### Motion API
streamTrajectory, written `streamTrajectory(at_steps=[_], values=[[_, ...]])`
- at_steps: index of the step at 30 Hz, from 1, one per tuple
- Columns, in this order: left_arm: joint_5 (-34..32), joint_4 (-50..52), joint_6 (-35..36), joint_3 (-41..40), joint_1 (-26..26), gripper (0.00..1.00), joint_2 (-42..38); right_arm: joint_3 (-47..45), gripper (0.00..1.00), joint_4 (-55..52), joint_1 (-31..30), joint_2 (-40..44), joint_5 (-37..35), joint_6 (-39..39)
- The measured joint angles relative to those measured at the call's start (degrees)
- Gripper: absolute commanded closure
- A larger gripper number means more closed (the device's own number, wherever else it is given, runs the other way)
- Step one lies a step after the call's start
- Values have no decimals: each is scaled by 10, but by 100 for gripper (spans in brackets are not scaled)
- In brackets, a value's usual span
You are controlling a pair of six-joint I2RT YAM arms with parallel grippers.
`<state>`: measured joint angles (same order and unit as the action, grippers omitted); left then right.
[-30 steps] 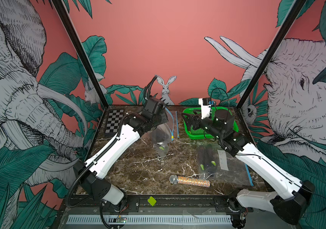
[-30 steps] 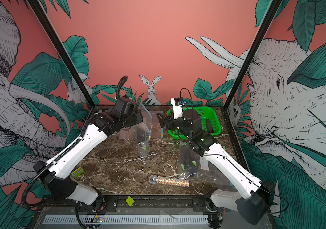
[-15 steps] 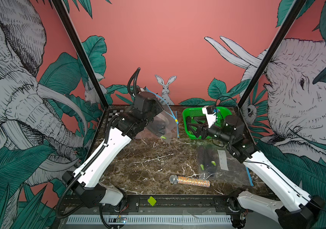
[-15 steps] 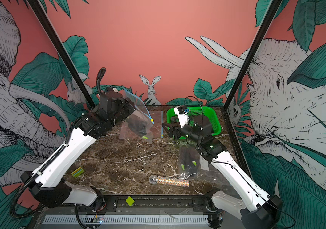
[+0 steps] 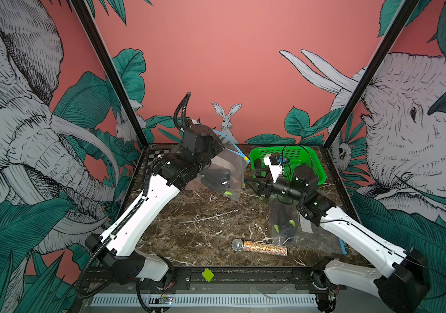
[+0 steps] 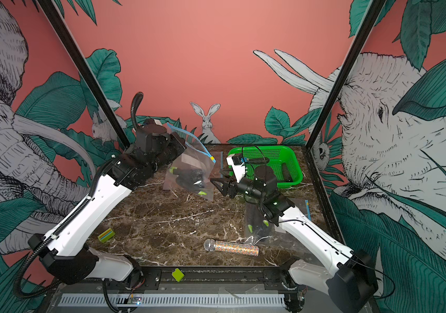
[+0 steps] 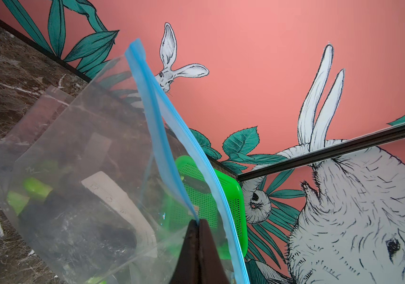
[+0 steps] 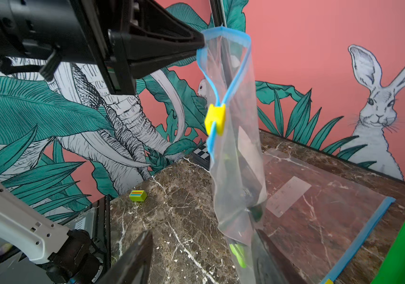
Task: Place the eggplant in a zip-top bag and seal the zipper
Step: Adjust the zipper food storage bag at the center of the board.
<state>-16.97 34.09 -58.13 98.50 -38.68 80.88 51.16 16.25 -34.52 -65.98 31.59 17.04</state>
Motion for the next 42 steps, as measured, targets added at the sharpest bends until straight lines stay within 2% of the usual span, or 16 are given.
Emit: streamTrajectory(at_steps=[13, 19, 25, 33, 36, 39, 42], values=[[6, -13, -4, -2, 0, 100, 0, 37, 51, 68, 0, -68, -25, 17], [7, -19, -4, -10, 0, 100, 0, 43, 68, 89, -3, -78, -25, 26], [9, -28, -6, -11, 0, 100, 0, 43, 77, 100, -4, -81, -25, 34], [11, -29, -6, -14, 0, 100, 0, 43, 80, 104, -4, -83, -27, 35], [11, -32, -7, -17, 0, 100, -1, 43, 87, 104, -4, -83, -27, 35], [12, -36, -8, -20, 0, 100, -1, 44, 99, 104, -4, -83, -27, 33], [12, -39, -9, -23, 0, 100, -2, 48, 100, 101, -4, -83, -28, 32]])
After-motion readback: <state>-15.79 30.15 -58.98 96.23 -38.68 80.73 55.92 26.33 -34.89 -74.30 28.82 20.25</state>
